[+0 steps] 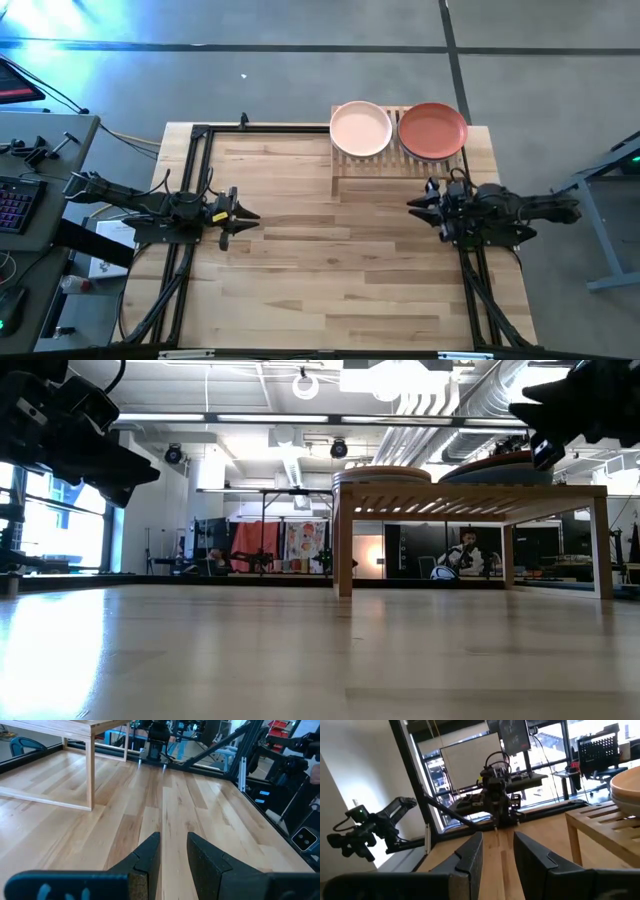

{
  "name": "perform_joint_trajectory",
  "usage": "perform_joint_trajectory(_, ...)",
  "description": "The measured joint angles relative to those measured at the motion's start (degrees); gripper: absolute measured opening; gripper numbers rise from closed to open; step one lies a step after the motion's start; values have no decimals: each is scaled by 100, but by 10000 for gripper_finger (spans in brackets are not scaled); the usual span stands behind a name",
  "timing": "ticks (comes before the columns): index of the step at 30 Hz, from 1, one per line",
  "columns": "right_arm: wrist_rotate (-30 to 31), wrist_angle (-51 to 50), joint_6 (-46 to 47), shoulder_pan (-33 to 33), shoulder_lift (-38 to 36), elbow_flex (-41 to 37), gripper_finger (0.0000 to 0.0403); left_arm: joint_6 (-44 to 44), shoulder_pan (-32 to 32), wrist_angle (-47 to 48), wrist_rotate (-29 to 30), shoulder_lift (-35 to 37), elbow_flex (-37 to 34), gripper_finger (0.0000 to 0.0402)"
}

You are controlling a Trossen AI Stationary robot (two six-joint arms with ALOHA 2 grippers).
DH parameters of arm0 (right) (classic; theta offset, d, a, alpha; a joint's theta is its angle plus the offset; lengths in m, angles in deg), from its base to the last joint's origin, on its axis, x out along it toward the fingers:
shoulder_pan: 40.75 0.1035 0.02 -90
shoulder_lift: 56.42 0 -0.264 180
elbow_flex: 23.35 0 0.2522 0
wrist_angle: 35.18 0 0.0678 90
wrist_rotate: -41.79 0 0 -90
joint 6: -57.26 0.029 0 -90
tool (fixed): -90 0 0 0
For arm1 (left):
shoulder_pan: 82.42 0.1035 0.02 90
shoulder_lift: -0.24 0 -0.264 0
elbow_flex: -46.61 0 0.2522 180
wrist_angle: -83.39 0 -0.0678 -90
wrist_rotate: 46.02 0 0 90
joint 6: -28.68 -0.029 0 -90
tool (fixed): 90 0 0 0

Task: Place and stack plates onto a shelf
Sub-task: Return to Home Position

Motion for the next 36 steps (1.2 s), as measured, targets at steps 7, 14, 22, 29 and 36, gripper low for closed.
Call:
perform_joint_trajectory(7, -50, 315, 153, -2, 5, -442, 94, 0, 0, -1, 0, -2, 0, 83)
perform_joint_trajectory(14, -48, 11, 196, 1, 11, -442, 94, 0, 0, 0, 0, -2, 0, 83)
perform_joint_trajectory(22, -50, -306, 345, 1, 22, -437, 94, 0, 0, -2, 0, -2, 2, 83)
perform_joint_trajectory(29, -48, -311, 387, 1, 22, -437, 94, 0, 0, 0, 0, -2, 2, 83)
perform_joint_trajectory(36, -48, -317, 387, -1, 22, -437, 94, 0, 0, 0, 0, -2, 2, 83)
